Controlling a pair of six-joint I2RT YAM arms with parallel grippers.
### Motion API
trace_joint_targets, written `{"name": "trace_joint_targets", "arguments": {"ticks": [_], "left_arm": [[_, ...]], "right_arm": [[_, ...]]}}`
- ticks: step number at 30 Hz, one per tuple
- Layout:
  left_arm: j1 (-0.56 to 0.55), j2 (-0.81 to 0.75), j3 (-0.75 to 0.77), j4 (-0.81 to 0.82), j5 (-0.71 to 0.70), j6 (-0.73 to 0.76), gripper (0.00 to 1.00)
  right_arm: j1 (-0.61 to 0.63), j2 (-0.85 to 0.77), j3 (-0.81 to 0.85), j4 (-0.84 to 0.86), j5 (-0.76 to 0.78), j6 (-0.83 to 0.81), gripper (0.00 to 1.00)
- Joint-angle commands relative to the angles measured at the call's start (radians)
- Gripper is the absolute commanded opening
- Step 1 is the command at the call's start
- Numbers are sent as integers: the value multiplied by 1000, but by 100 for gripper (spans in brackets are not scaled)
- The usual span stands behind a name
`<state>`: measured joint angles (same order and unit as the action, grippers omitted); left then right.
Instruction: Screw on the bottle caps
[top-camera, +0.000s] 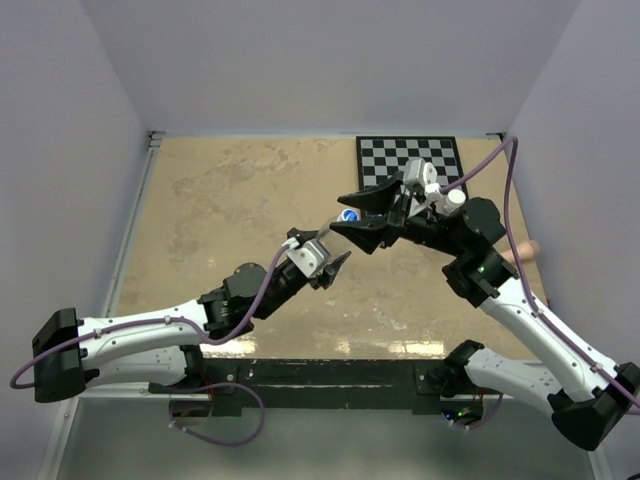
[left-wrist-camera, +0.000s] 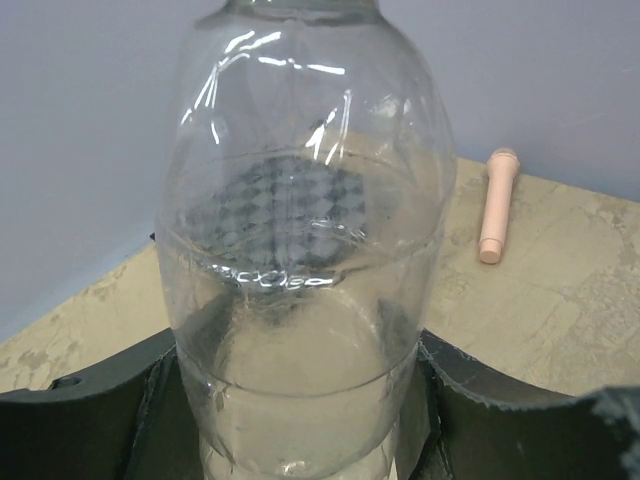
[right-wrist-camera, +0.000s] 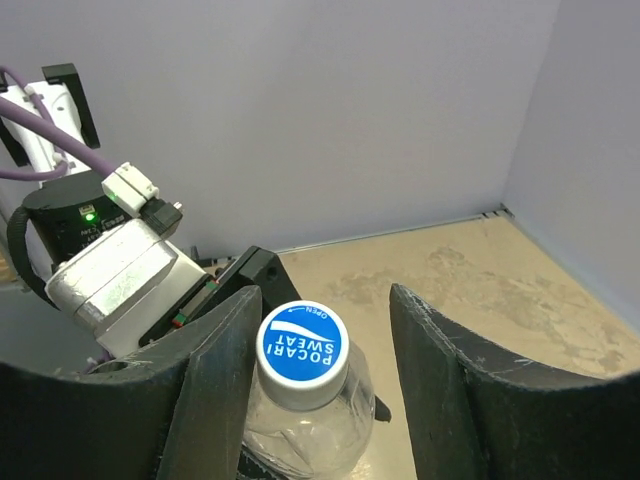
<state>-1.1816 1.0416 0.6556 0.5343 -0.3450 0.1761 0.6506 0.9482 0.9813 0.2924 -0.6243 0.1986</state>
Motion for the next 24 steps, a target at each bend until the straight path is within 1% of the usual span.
{"name": "trace_joint_targets", "arguments": {"ticks": [1, 3, 6, 7, 8, 10, 11, 13, 14, 15, 17, 19, 20, 22, 24], "left_arm": [[-6, -3, 6, 46, -15, -12, 0], [-6, 6, 9, 43, -8, -12, 0], [0, 12, 12, 35, 1, -24, 0], [3, 11, 12, 30, 3, -29, 0], [8, 12, 12, 27, 3, -32, 0], [16, 8, 9, 26, 3, -44, 0], [22, 3, 4, 24, 3, -50, 3], [37, -6, -7, 24, 3, -62, 24], [46, -12, -13, 21, 6, -67, 40], [57, -18, -16, 10, 8, -76, 53], [83, -29, -14, -29, 17, -102, 67], [108, -49, -20, -54, 18, -122, 78], [120, -61, -28, -66, 21, -133, 81], [149, -87, -43, -89, 26, -161, 86], [180, -124, -69, -103, 40, -167, 87]], "right_arm": [[-2, 15, -9, 47, 12, 42, 58], [-2, 20, -12, 48, 5, 45, 57], [-2, 27, -13, 41, -8, 44, 52], [-2, 29, -15, 36, -12, 42, 41], [-2, 35, -16, 33, -32, 39, 35], [-2, 38, -10, 10, -31, 24, 6], [-2, 40, -10, -2, -22, 19, 0], [-2, 35, -4, -30, 14, -1, 0], [-2, 35, 2, -57, 41, -19, 0], [-2, 35, 10, -88, 79, -33, 0], [-3, 37, 28, -155, 167, -76, 0], [-2, 34, 37, -206, 282, -111, 0], [-2, 29, 33, -217, 344, -122, 0], [-2, 18, 19, -231, 476, -136, 0], [-2, 11, 0, -230, 579, -145, 0]]}}
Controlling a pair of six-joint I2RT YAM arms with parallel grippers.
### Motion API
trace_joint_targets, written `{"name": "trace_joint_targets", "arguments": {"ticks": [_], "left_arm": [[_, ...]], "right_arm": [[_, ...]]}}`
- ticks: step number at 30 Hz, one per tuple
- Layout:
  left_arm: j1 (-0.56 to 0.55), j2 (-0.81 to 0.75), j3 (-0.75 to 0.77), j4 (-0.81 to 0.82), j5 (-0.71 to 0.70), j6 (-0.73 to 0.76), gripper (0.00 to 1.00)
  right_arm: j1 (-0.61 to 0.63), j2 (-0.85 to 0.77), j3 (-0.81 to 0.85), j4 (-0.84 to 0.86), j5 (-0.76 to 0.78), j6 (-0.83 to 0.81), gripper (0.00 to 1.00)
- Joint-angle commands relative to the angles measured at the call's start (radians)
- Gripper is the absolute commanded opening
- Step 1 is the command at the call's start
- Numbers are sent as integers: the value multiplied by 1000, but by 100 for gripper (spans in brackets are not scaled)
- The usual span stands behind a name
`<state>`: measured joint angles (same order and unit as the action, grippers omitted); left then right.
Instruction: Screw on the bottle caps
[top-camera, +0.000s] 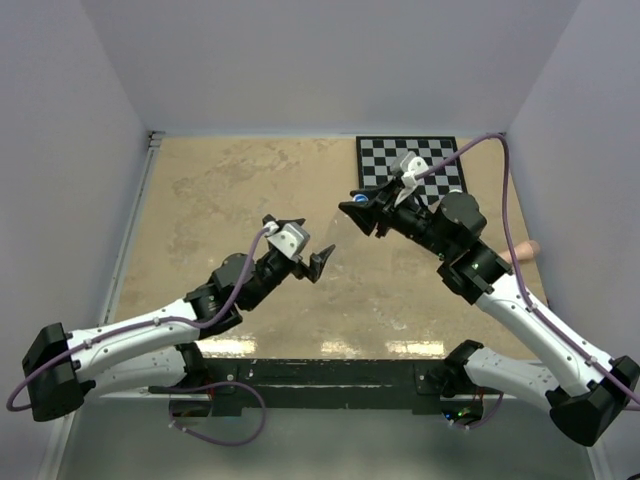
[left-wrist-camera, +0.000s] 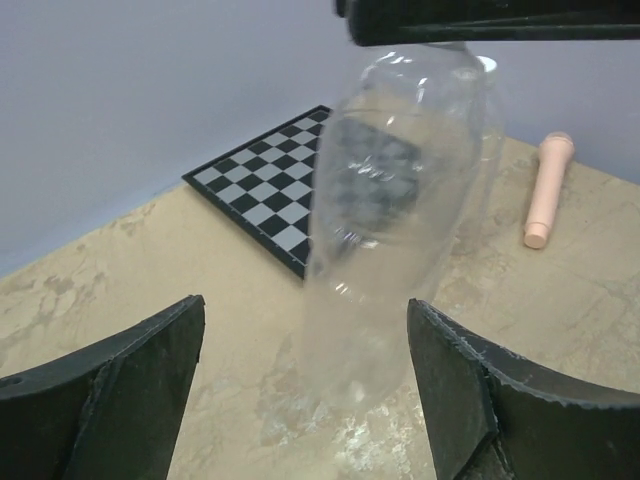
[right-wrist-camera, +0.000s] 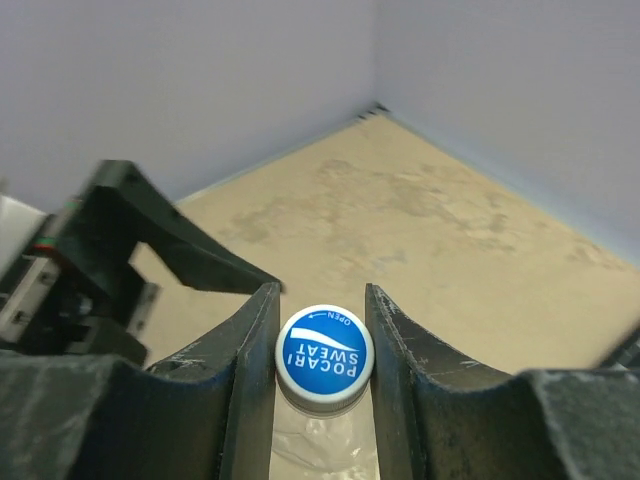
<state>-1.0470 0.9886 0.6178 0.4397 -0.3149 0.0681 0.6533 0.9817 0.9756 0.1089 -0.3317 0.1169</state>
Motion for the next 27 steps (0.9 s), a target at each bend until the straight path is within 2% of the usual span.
{"name": "trace_joint_targets", "arguments": {"ticks": [1, 8, 12, 19, 25, 27], "left_arm": [[57, -83, -39, -21, 13, -95, 88], [136, -163, -38, -176, -21, -142, 89], [170, -228, -29, -263, -94, -129, 90], [173, -266, -18, -297, -165, -113, 90], [173, -309, -15, -305, -217, -93, 90], [173, -327, -13, -309, -234, -82, 90]], "right_arm": [[-6, -29, -11, -41, 330, -66, 0], [-6, 5, -130, 21, 589, -62, 0], [-12, 25, -225, 99, 716, -25, 0], [-29, 75, -307, 207, 829, -13, 0], [-34, 71, -359, 307, 856, -26, 1], [-34, 64, -393, 365, 852, -45, 4]]}}
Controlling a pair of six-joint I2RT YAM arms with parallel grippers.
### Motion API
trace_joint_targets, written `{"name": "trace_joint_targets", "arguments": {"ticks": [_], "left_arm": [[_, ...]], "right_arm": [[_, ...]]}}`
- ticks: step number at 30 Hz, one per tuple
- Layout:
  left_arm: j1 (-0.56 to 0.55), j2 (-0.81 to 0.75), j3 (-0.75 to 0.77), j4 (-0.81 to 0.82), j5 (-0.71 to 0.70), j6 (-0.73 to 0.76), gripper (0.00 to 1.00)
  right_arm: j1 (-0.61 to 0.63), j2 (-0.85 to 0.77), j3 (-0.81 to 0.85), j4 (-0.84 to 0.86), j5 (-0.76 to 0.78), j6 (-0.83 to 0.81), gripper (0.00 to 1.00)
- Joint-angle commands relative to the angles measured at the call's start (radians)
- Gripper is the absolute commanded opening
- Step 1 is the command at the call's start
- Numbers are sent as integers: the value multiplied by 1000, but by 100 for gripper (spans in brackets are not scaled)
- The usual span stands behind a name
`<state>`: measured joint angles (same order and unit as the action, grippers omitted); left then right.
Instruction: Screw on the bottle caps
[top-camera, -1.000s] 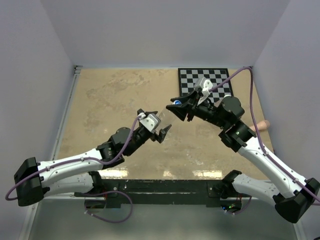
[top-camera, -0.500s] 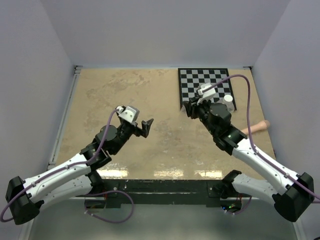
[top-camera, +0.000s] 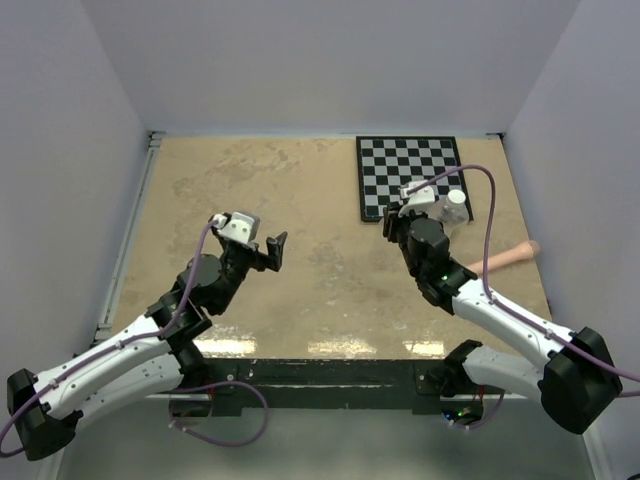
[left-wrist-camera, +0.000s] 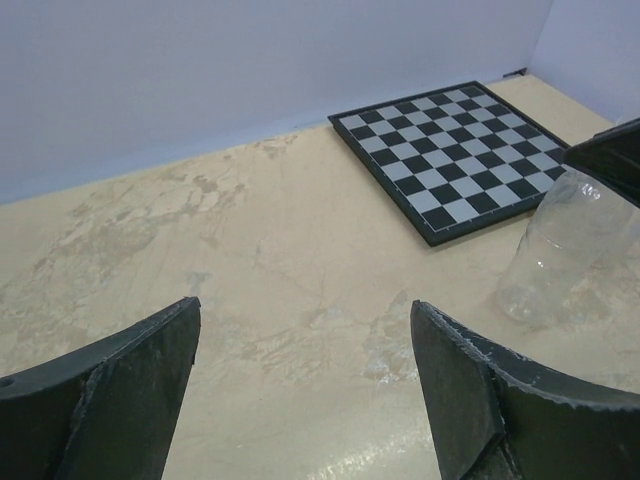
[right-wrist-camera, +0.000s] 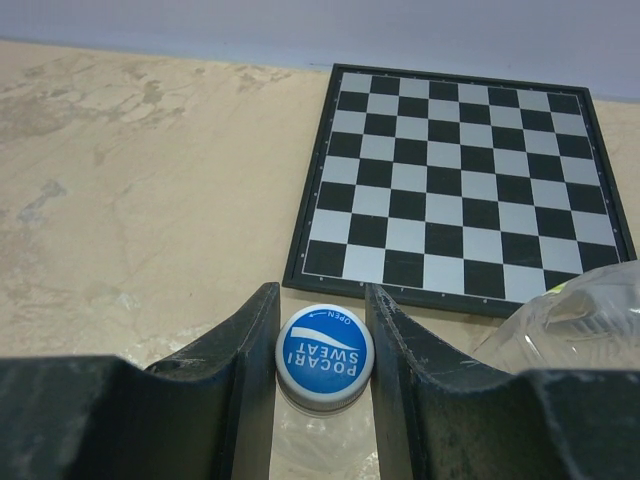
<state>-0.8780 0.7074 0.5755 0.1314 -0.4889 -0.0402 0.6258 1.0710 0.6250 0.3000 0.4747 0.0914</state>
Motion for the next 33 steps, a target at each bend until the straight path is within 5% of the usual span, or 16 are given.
{"name": "trace_joint_targets", "arguments": {"ticks": [1, 10, 19, 33], "left_arm": [[4, -54, 32, -9, -68, 28, 90], [4, -146, 69, -64, -149, 166, 90], [4, -227, 17, -18, -169, 195, 90], [4, -261, 1, 33, -169, 220, 93]], "right_arm": [[-6, -23, -53, 188, 42, -24, 6], [-6, 4, -99, 240, -22, -56, 15], [-6, 3, -88, 220, -61, -61, 50], [-6, -109, -6, 102, -81, -32, 84]]}}
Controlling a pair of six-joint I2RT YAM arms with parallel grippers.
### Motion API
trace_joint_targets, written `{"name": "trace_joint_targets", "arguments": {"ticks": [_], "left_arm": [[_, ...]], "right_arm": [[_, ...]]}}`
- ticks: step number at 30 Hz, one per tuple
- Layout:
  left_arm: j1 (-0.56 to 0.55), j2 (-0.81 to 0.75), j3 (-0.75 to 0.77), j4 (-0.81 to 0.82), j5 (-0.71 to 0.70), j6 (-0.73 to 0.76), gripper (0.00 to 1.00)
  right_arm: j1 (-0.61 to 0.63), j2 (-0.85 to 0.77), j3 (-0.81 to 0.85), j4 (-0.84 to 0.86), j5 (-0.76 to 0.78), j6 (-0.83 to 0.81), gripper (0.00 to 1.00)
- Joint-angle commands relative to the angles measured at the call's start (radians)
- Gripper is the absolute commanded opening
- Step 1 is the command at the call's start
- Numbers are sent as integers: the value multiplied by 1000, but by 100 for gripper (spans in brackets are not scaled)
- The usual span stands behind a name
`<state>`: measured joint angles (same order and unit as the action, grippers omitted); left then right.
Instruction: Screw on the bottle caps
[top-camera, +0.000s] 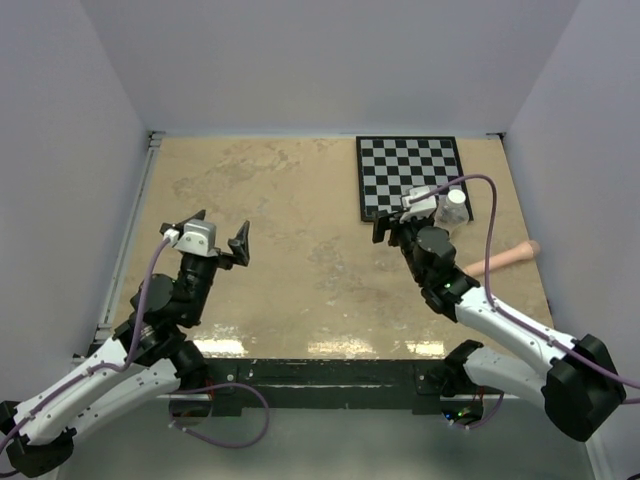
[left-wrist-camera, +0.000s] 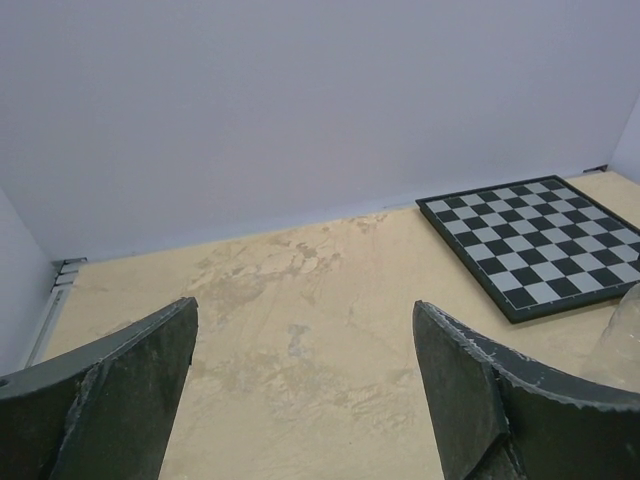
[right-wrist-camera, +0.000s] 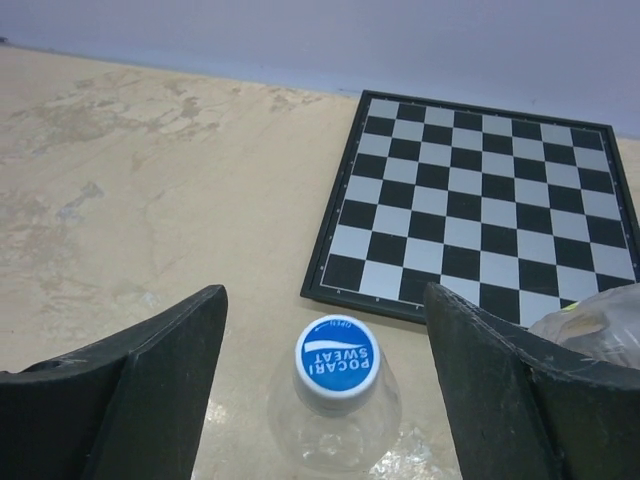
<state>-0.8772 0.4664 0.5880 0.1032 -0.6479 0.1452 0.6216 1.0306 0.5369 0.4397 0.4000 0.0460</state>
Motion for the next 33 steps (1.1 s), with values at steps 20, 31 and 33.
{"name": "trace_joint_targets", "arguments": {"ticks": [20, 31, 33], "left_arm": [[1, -376, -82, 280, -38, 43, 100], [3, -423, -142, 366, -94, 160, 100], [3, -419, -157, 383, -111, 174, 100]], "right_arm": [[-2, -599, 250, -302, 148, -115, 99], [-2, -777, 126, -228, 200, -212, 99], [-3, -787, 100, -217, 206, -227, 99]]}}
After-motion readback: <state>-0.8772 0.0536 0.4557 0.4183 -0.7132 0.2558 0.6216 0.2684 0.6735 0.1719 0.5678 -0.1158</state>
